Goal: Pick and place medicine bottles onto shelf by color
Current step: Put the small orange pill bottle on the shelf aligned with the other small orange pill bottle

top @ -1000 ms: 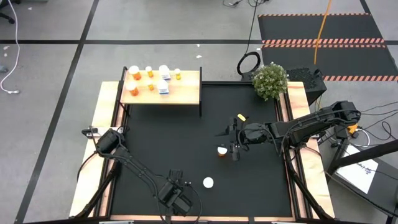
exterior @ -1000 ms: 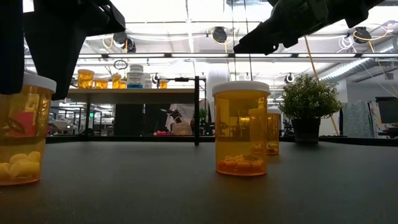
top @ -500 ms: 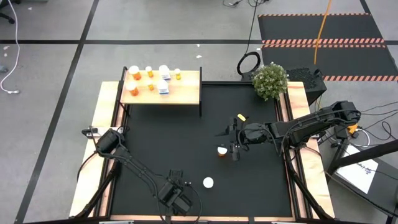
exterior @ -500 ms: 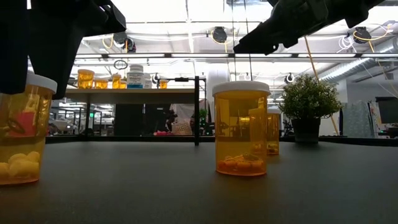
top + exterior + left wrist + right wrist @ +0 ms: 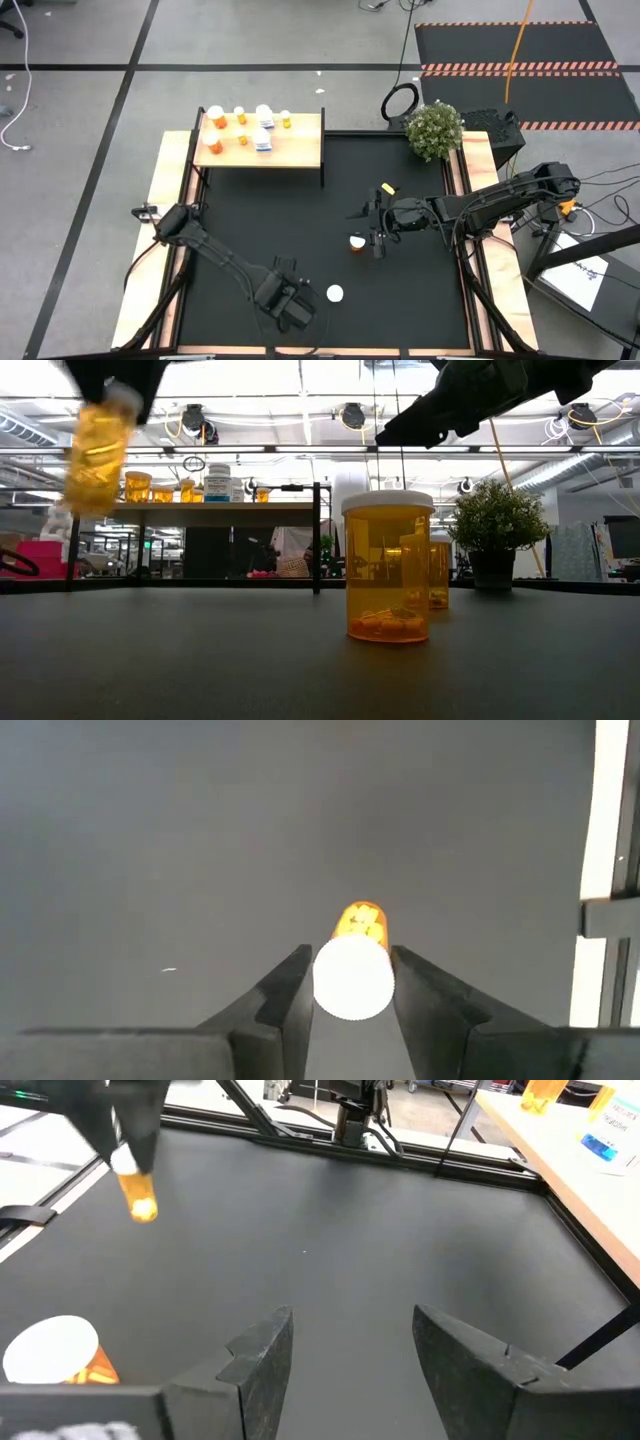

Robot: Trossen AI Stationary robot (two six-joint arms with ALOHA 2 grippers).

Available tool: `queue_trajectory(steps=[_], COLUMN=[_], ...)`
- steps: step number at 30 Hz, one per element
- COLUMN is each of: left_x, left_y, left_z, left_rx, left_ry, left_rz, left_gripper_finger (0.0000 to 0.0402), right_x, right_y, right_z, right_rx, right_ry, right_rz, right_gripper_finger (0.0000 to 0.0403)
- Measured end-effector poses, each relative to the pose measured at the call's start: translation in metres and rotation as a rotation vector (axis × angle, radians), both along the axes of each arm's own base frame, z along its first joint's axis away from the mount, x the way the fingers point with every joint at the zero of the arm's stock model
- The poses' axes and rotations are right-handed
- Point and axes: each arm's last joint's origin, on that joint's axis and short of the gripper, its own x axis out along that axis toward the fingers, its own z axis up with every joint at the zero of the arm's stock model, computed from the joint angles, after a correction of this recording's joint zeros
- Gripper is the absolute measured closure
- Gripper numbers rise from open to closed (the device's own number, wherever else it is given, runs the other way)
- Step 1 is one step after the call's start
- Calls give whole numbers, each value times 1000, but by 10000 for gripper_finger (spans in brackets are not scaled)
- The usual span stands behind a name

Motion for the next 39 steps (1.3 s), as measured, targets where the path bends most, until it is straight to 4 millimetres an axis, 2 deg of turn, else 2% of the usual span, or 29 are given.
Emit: queue_trajectory(steps=[6,11,16,21,31,39], left_x=[12,24,27,23,-5,-26], left_y=[31,63,103,148,248,323], left_z=[44,77,110,129,165,169], left_rx=[28,38,32,59,141,212], left_ry=[-33,-123,-223,-265,-343,-318], left_rz=[-51,-75,-78,-34,90,223], left_gripper_finger=[277,277,277,277,277,277], right_x=[0,0,0,0,0,1], right_y=[0,0,0,0,0,-4], right_z=[0,0,0,-1,0,0], right_rx=[-13,-20,-28,-41,-43,-43], right_ry=[0,0,1,6,1,1], right_rz=[5,8,11,16,17,0], right_gripper_finger=[202,202,202,202,202,202])
